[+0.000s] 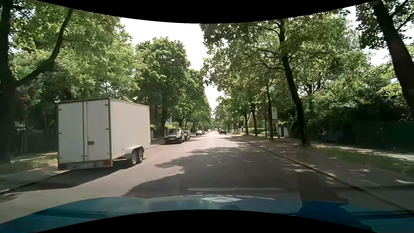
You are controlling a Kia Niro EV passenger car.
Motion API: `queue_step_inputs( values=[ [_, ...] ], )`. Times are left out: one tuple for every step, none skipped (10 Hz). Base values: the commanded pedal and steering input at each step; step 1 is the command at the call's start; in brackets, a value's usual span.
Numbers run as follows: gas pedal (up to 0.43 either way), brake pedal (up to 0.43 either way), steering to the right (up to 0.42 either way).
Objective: Follow the waypoints while adhering to traffic rules and regulations
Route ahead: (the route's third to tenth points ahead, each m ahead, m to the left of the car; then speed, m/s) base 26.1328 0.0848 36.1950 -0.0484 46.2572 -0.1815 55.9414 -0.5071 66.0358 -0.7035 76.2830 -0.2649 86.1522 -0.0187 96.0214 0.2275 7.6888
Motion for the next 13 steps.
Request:
queue_step_inputs(
  values=[
    [0.157, 0.0, 0.002],
    [0.157, 0.0, 0.001],
    [0.157, 0.0, 0.0],
    [0.157, 0.0, 0.0],
    [0.157, 0.0, -0.001],
    [0.157, 0.0, -0.003],
    [0.157, 0.0, -0.003],
    [0.15, 0.0, -0.003],
    [0.15, 0.0, -0.004],
    [0.15, 0.0, -0.005],
    [0.15, 0.0, -0.007],
    [0.15, 0.0, -0.007],
    [0.15, 0.0, -0.006]
  ],
)
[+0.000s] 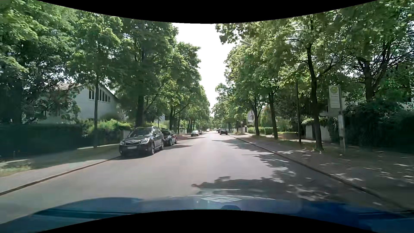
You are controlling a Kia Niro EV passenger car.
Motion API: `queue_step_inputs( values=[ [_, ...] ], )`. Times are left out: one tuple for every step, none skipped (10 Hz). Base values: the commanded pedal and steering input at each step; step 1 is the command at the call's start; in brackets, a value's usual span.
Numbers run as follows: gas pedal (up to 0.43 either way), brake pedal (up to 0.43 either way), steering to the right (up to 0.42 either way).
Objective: Follow the waypoints while adhering to traffic rules and regulations
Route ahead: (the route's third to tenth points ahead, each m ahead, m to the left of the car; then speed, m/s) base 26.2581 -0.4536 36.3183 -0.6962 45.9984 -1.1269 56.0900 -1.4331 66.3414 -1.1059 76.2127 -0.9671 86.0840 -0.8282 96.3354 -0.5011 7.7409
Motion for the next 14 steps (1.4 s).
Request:
queue_step_inputs(
  values=[
    [0.15, 0.0, -0.006],
    [0.15, 0.0, -0.006],
    [0.15, 0.0, -0.004],
    [0.15, 0.0, -0.004],
    [0.15, 0.0, -0.004],
    [0.15, 0.0, -0.004],
    [0.15, 0.0, -0.004],
    [0.15, 0.0, -0.005],
    [0.15, 0.0, -0.006],
    [0.15, 0.0, -0.006],
    [0.15, 0.0, -0.006],
    [0.15, 0.0, -0.006],
    [0.15, 0.0, -0.006],
    [0.15, 0.0, -0.006]
  ],
)
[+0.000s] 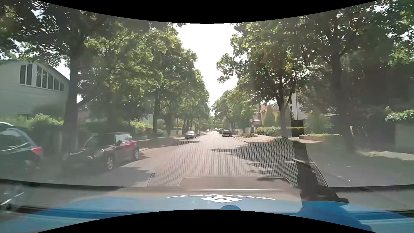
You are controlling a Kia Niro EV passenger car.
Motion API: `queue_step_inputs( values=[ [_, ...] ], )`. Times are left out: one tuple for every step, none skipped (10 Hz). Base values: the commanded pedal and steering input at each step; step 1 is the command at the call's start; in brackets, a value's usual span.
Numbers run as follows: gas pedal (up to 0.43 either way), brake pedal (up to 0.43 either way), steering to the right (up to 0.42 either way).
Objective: Follow the waypoints while adhering to traffic rules and regulations
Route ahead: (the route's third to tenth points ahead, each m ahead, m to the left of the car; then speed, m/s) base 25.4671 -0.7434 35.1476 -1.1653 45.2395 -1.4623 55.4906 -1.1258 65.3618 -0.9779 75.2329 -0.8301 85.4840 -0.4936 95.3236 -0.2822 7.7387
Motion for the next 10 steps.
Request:
queue_step_inputs(
  values=[
    [0.15, 0.0, -0.006],
    [0.15, 0.0, -0.006],
    [0.15, 0.0, -0.006],
    [0.15, 0.0, -0.007],
    [0.15, 0.0, -0.006],
    [0.15, 0.0, -0.005],
    [0.15, 0.0, -0.005],
    [0.15, 0.0, -0.005],
    [0.15, 0.0, -0.005],
    [0.15, 0.0, -0.005]
  ],
)
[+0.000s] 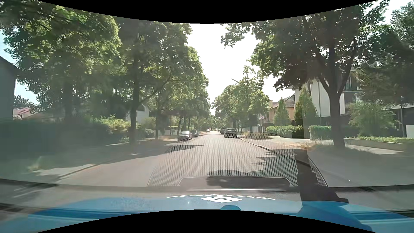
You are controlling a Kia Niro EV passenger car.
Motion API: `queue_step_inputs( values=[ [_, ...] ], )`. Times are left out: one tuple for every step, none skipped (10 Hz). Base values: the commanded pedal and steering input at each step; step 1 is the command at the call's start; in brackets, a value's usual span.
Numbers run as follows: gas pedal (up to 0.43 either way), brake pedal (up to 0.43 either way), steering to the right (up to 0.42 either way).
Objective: Follow the waypoints while adhering to traffic rules and regulations
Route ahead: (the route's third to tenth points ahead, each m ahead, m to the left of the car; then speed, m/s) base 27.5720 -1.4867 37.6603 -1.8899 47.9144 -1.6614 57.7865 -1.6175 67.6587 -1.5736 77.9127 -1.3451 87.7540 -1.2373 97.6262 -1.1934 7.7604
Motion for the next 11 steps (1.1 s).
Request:
queue_step_inputs(
  values=[
    [0.15, 0.0, -0.005],
    [0.15, 0.0, -0.006],
    [0.15, 0.0, -0.006],
    [0.15, 0.0, -0.006],
    [0.15, 0.0, -0.006],
    [0.15, 0.0, -0.006],
    [0.15, 0.0, -0.006],
    [0.15, 0.0, -0.008],
    [0.15, 0.0, -0.008],
    [0.15, 0.0, -0.006],
    [0.15, 0.0, -0.004]
  ],
)
